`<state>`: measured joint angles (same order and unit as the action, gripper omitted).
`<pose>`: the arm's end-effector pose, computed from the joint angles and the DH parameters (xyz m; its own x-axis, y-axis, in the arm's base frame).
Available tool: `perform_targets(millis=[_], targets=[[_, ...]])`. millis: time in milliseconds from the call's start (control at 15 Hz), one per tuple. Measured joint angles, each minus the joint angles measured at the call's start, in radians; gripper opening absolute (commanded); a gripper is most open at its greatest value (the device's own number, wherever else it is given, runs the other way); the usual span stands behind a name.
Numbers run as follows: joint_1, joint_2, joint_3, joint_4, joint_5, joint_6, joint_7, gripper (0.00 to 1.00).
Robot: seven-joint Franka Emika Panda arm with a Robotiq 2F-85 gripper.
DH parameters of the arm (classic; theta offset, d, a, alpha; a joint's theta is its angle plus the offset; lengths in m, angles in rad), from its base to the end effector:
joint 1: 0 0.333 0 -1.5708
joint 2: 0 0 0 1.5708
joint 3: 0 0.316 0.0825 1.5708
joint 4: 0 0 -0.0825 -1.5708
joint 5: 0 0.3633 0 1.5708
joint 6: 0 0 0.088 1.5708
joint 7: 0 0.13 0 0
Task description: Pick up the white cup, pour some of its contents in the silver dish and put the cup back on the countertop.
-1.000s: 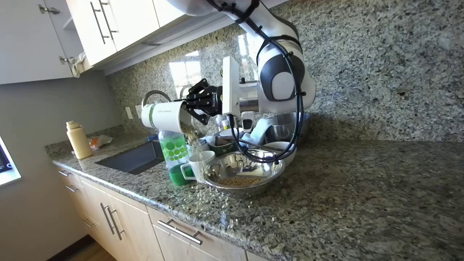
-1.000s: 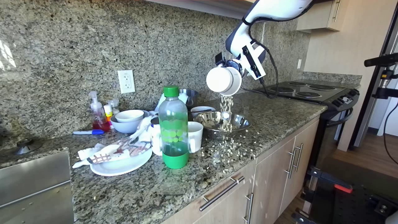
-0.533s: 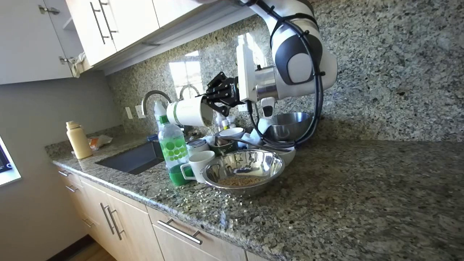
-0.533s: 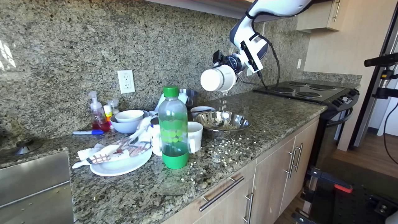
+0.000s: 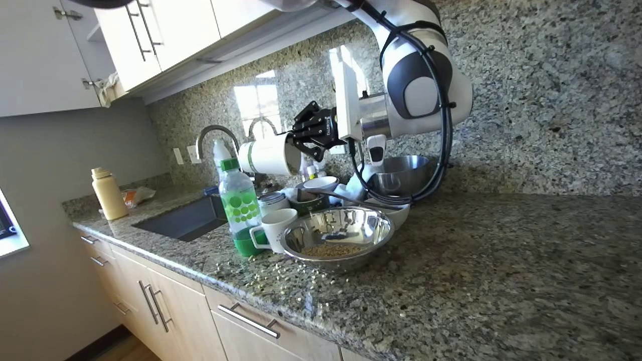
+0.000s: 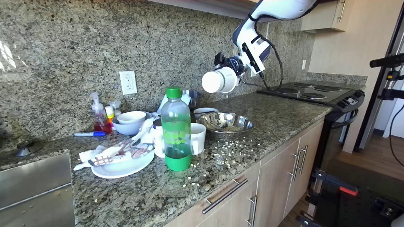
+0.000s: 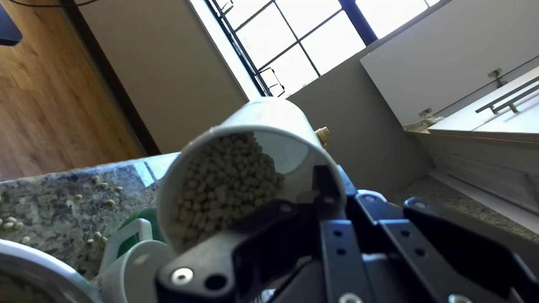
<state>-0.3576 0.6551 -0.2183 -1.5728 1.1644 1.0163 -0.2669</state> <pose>0.5577 -0.1628 0.3113 0.8422 0.0905 -0.5315 -0.5204 -0.1214 -0.8453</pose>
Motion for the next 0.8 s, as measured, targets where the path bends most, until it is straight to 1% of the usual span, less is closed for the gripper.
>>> perform_targets(millis=[333, 800], targets=[[-0.016, 0.031, 0.000, 0.005, 0.041, -0.011, 0.018, 0.01], [-0.036, 0.049, 0.000, 0.006, 0.111, -0.067, 0.054, 0.01]])
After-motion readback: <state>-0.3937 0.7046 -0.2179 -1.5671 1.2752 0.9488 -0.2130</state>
